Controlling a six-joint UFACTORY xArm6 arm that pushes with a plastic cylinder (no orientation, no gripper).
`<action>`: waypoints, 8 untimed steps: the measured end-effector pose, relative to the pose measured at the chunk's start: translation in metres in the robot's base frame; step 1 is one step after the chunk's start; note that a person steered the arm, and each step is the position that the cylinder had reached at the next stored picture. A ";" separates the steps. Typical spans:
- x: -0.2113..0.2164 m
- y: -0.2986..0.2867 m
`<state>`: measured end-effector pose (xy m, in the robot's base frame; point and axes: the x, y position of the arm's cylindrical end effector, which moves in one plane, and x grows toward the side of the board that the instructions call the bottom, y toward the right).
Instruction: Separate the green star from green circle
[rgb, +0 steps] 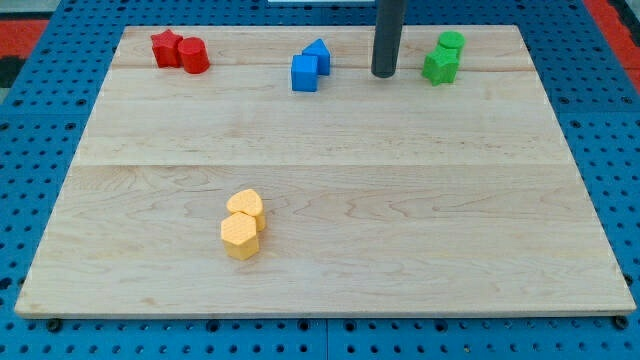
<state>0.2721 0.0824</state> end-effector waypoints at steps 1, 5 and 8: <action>-0.051 0.049; 0.036 0.041; 0.077 -0.014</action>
<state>0.3490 0.0684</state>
